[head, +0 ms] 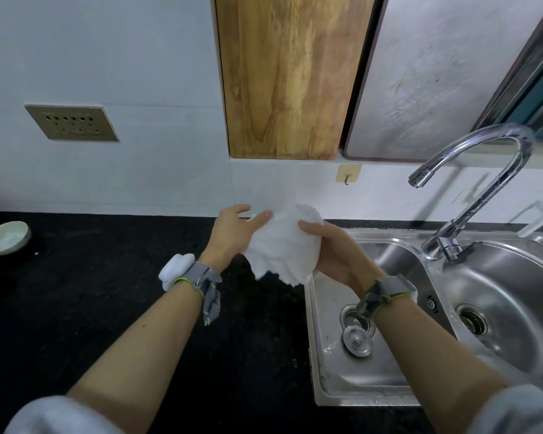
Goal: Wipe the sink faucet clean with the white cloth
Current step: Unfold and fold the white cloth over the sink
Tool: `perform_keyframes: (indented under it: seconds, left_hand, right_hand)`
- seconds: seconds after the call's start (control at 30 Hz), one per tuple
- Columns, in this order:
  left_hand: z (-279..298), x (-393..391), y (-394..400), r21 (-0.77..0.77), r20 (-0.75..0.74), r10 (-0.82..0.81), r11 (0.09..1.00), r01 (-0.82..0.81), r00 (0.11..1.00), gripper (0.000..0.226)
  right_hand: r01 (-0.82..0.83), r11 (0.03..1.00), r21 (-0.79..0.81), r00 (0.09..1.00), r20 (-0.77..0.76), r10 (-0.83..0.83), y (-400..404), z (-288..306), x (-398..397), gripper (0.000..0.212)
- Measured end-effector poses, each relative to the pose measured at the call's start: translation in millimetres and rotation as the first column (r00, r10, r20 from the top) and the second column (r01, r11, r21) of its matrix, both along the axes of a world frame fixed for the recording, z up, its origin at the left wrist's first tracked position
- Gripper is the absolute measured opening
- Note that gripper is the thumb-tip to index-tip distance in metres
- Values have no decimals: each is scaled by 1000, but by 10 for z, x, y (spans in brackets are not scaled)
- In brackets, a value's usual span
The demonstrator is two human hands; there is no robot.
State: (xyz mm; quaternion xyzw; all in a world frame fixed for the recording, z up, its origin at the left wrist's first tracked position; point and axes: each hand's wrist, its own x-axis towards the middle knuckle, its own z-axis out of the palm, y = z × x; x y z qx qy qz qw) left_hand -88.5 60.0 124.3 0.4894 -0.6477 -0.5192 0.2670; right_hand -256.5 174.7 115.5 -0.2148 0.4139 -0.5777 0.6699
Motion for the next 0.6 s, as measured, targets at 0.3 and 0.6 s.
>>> perform_keyframes:
  seconds: [0.3, 0.6]
  left_hand:
    - [40, 255, -192, 311, -354, 155, 950, -41, 922, 42]
    - [41, 284, -323, 76, -134, -158, 983, 169, 978, 43]
  right_hand:
    - [302, 945, 126, 952, -98, -291, 26, -15, -125, 44]
    - [359, 907, 219, 817, -544, -192, -118, 125, 48, 46]
